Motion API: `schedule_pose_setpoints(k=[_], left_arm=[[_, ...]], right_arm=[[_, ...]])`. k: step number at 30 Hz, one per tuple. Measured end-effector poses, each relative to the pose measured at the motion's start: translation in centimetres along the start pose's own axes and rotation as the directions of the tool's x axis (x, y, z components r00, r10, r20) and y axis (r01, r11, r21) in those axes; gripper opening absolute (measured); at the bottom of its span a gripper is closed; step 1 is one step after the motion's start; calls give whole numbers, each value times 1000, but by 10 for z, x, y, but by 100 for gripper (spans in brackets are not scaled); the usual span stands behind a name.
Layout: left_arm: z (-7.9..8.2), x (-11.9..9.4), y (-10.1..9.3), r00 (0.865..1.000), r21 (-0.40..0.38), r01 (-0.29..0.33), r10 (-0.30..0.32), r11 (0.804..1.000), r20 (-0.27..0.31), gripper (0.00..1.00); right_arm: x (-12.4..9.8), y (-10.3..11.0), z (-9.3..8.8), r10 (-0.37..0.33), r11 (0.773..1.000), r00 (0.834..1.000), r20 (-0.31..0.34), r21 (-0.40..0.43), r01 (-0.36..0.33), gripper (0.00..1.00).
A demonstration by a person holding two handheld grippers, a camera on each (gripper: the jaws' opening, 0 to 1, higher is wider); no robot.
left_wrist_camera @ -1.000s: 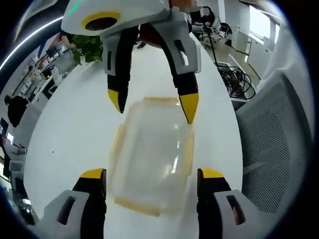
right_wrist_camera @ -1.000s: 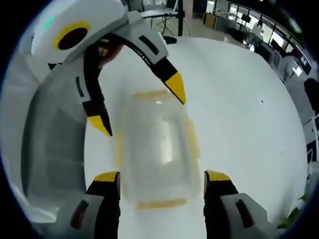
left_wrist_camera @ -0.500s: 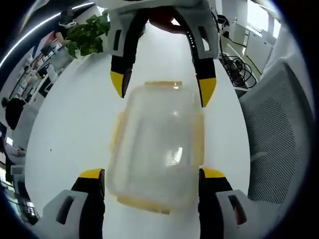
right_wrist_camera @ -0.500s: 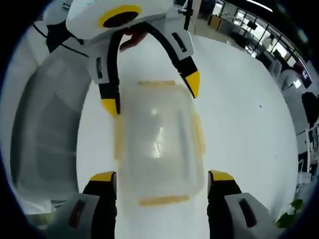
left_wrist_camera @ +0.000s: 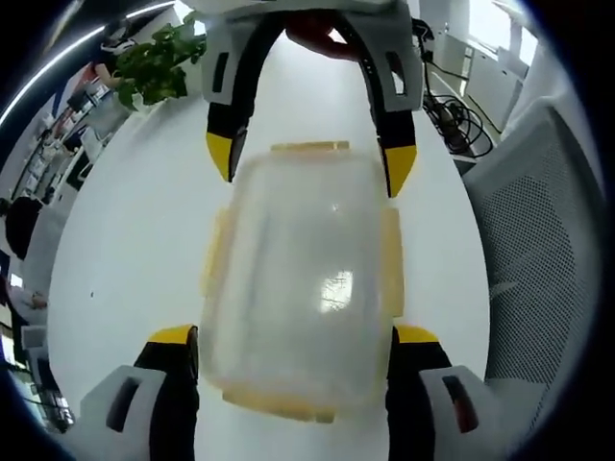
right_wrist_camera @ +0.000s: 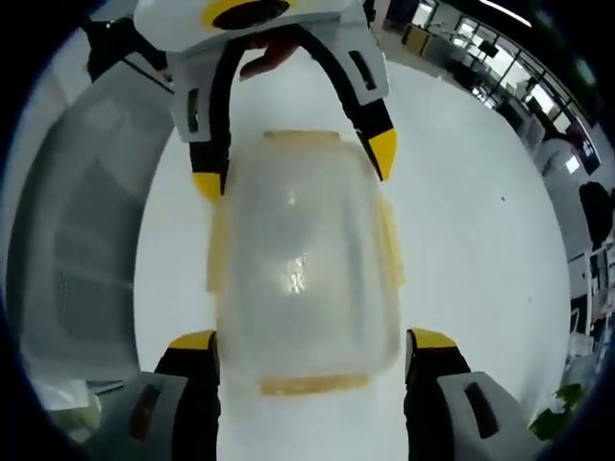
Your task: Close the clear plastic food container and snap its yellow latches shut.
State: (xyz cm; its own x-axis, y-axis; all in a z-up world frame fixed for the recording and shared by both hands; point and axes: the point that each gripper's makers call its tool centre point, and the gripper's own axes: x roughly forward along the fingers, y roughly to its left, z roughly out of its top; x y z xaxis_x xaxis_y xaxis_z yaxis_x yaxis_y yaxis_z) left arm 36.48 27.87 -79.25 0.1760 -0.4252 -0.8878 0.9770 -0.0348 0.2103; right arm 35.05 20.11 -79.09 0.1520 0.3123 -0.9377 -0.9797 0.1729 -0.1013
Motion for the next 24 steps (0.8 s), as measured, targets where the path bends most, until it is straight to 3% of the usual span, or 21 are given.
schedule_pose_setpoints(k=[24], left_arm=[[-1, -1, -5, 1000, -30, -8, 9, 1000, 27, 80]], right_arm=[[4, 4, 0, 0, 1000, 1000, 9, 5, 0, 77]])
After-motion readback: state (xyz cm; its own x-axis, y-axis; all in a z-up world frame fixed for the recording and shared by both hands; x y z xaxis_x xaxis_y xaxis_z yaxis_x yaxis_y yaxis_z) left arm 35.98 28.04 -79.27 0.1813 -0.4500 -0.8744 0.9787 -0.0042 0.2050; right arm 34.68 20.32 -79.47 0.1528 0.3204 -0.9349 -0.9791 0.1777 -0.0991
